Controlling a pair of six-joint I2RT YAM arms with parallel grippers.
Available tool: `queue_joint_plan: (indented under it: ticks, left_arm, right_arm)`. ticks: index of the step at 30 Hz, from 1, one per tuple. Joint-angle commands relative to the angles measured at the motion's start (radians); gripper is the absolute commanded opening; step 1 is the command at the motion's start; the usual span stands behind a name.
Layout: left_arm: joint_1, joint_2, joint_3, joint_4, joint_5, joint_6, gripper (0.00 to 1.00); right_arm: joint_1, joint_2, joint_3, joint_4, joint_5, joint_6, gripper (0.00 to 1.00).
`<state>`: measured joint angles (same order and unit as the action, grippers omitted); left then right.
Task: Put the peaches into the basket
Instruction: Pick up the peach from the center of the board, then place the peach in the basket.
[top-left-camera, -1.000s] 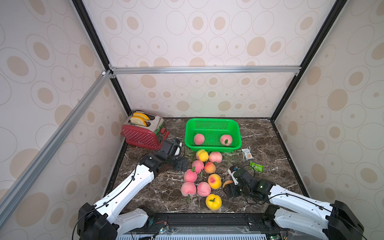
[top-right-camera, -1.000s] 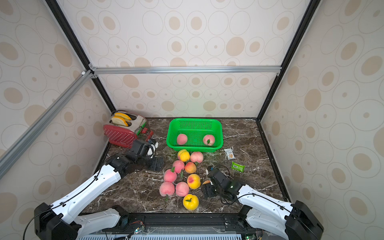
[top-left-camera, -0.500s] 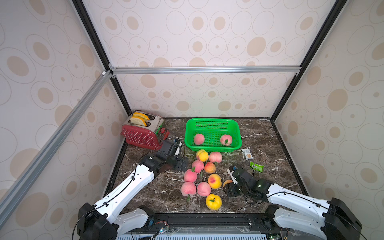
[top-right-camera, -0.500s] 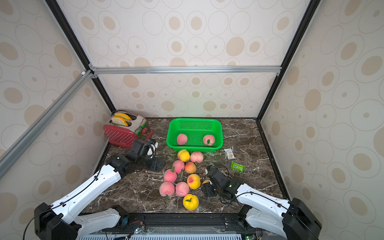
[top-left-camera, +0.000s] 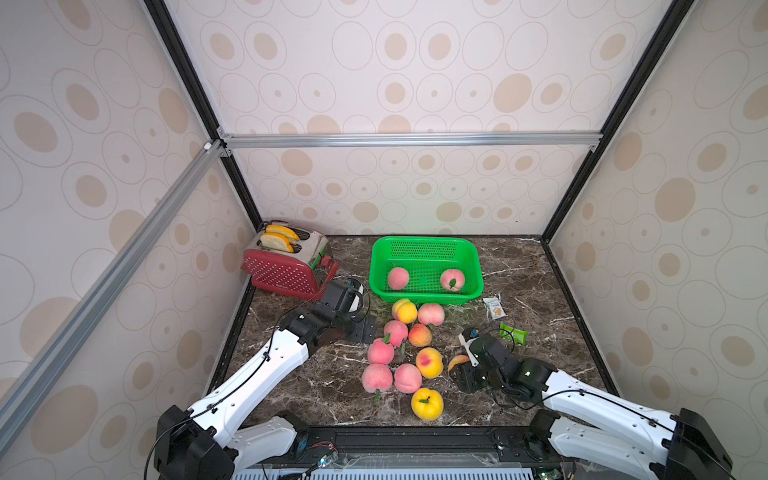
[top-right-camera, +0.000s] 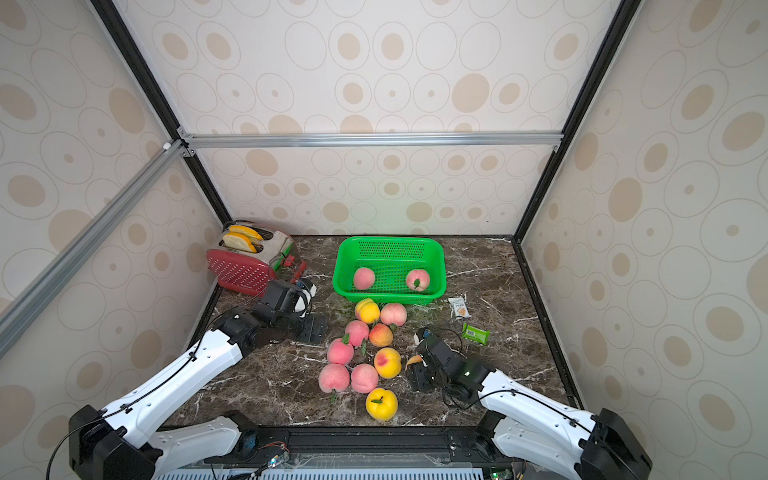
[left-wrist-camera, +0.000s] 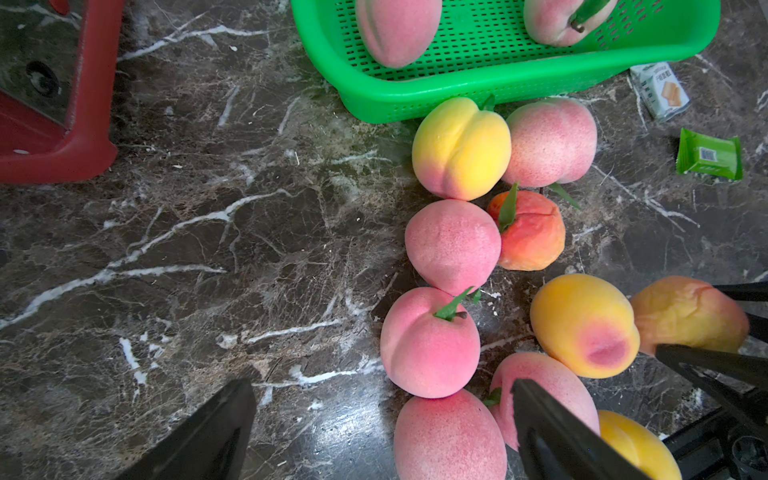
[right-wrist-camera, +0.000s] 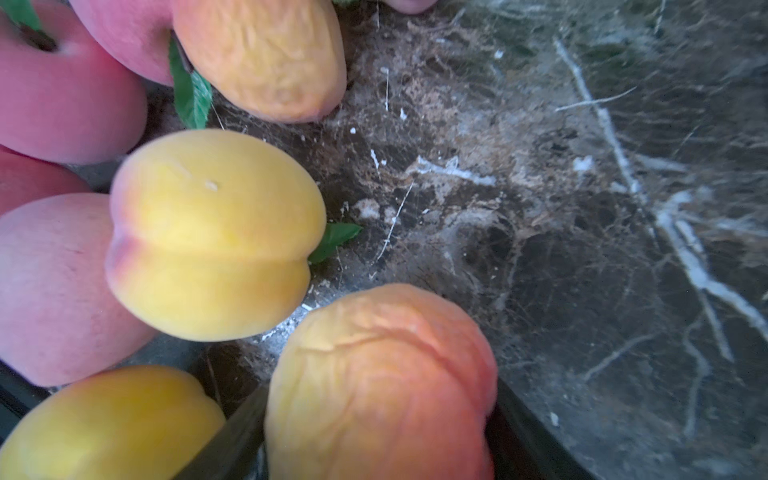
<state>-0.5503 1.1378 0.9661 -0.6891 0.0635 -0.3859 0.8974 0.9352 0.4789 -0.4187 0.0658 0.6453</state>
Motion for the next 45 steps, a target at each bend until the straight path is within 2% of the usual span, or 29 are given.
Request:
queue_joint_plan:
  ticks: [1, 9, 19, 26, 32, 40, 45]
  left_arm:
    - [-0.003, -0.029, -0.007, -0.002, -0.028, 0.005, 0.99]
    - [-0.003, -0.005, 0.012, 0.007, -0.013, 0.008, 0.99]
    - [-0.004, -0.003, 0.059, -0.015, -0.002, 0.004, 0.99]
    - [-0.003, -0.02, 0.055, -0.024, -0.031, 0.014, 0.99]
    - [-0.004, -0.011, 0.056, -0.023, -0.024, 0.027, 0.99]
    - [-0.004, -0.03, 0.048, -0.02, -0.021, 0.017, 0.99]
    - [-0.004, -0.034, 0.045, -0.016, -0.008, 0.006, 0.99]
  right_arm:
    - [0.006, -0.022, 0.065, -0.063, 0.044, -0.03, 0.59]
    - [0.005, 0.019, 0.271, -0.131, 0.096, -0.138, 0.59]
    - [-0.049, 0.174, 0.623, -0.209, 0.087, -0.337, 0.59]
    - [-0.123, 0.284, 0.742, -0.18, 0.01, -0.377, 0.59]
    - [-0.227, 0.399, 0.83, -0.131, -0.073, -0.396, 0.58]
    - [-0.345, 0.612, 0.983, -0.119, -0.162, -0.416, 0.58]
    - [-0.381, 0.744, 1.099, -0.138, -0.193, -0.43, 0.58]
